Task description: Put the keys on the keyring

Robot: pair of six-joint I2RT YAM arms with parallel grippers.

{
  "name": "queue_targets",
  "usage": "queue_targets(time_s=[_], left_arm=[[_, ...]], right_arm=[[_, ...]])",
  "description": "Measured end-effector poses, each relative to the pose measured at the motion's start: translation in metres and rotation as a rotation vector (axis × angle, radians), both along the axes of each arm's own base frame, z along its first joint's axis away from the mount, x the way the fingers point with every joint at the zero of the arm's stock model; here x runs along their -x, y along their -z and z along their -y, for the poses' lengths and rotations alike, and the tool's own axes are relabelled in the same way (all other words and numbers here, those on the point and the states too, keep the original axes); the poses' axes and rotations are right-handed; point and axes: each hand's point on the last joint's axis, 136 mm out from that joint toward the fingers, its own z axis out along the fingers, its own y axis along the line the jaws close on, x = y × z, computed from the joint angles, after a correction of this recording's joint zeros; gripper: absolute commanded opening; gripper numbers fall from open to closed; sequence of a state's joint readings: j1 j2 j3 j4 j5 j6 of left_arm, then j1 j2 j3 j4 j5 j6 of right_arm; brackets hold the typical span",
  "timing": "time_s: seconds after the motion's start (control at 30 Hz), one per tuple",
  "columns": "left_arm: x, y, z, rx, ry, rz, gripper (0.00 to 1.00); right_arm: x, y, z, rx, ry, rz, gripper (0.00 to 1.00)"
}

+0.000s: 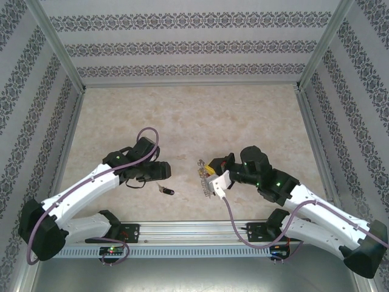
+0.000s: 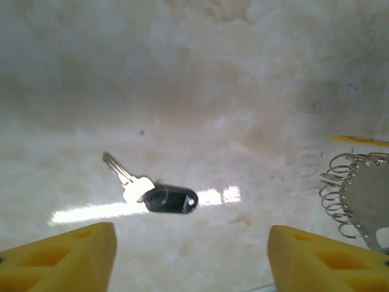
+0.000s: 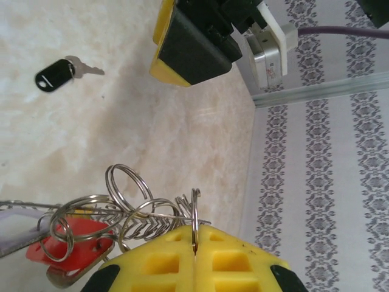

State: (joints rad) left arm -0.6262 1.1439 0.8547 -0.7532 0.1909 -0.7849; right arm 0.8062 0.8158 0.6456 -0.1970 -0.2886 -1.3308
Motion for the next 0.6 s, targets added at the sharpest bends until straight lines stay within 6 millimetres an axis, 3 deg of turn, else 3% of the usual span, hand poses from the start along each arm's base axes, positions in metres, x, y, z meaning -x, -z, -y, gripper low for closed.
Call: queue_targets(time_s=[0.3, 0.37, 0.47, 0.6], left_arm=[[0.008, 0.003, 0.012, 0.056, 0.007, -0.079, 0.58], [0.007, 0.006, 0.015, 0.056, 0.003, -0.098, 0.53], [0.005, 0.012, 0.018, 0.052, -0.035, -0.142, 0.46], [0.005, 0.02, 0.019, 0.051, -0.108, -0.199, 0.52]], right_arm=[[-0.013, 0.024, 0.009, -0.08, 0.12, -0.353, 0.0], [-0.016, 0.027, 0.011, -0.097, 0.141, -0.412, 0.0], [-0.017, 0.026, 0.011, -0.116, 0.152, -0.463, 0.0], [-0.019, 0.018, 0.01, -0.143, 0.15, -0.477, 0.0]])
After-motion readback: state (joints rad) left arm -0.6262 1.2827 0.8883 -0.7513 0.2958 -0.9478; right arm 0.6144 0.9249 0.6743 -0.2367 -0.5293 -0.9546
